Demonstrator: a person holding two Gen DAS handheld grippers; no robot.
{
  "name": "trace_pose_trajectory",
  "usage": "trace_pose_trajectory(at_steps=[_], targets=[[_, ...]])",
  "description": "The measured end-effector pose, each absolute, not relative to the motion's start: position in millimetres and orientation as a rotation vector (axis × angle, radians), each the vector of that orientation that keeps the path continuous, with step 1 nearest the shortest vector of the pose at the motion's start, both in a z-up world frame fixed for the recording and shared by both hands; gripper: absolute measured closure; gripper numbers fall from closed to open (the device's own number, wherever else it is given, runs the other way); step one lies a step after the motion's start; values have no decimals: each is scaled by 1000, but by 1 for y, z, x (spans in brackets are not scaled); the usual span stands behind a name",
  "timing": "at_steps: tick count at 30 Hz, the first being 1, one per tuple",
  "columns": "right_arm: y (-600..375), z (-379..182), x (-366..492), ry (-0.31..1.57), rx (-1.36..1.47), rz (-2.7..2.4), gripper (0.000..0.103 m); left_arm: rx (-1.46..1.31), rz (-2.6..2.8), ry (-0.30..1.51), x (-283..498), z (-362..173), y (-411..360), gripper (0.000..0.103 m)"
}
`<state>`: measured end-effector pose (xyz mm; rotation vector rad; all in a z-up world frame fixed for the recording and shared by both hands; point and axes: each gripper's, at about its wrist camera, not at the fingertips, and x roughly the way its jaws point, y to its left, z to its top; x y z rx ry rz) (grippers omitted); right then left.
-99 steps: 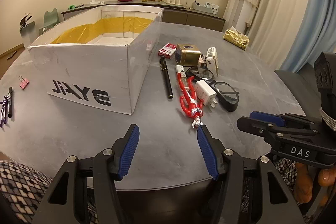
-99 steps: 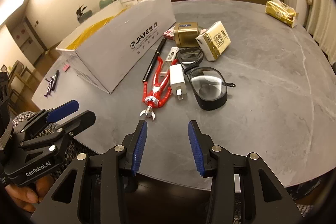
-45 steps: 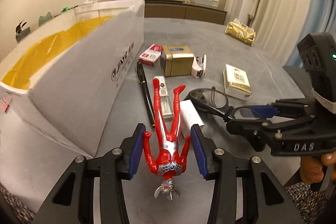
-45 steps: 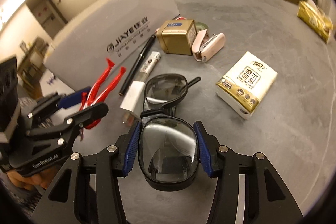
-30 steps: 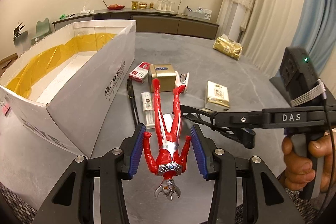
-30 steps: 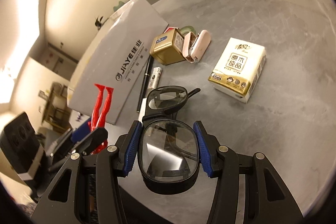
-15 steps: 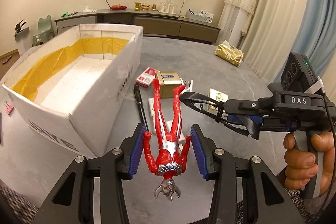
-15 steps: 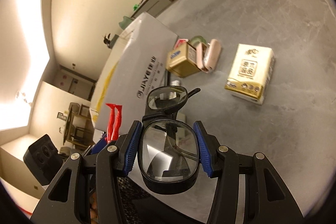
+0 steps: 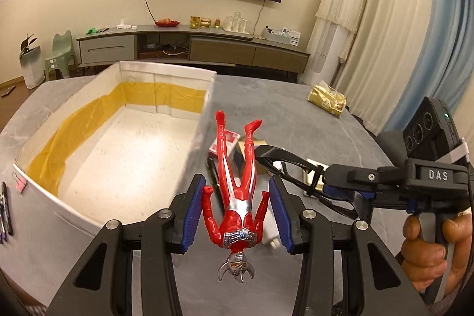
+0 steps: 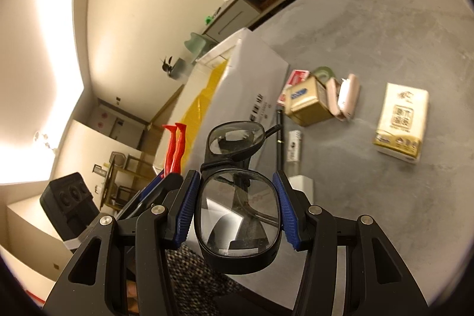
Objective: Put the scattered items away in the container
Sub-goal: 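Lift and carry the figure and goggles over the white box with both tools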
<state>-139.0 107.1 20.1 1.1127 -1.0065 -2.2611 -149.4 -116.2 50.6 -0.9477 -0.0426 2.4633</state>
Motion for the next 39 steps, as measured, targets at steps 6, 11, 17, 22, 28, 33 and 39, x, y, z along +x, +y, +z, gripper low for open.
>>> trace_pose_trajectory(at_steps=[6,11,17,22,28,33,39], targets=[[89,33,-152,-992,1085,-2265,50,-934,2474,-52,-165,61,-136,57],[70,48,-166,-959,1061,-2269,50,-934,2477,-83,-177,63,-153,57],[41,58,-184,-890,1069,-2270,50,-948,2476,-127,-192,63,-173,57],[20,70,-200,-832,1070,-2274,50,-947,2488,-146,-205,67,-190,57],[0,77,-221,-762,1084,-2282,50,-961,2509,-150,-220,69,-210,57],[-13,82,-240,-711,1097,-2291,50,-987,2510,-155,-234,67,-220,57],[-28,86,-263,-632,1120,-2311,50,-1000,2505,-174,-252,71,-229,57]])
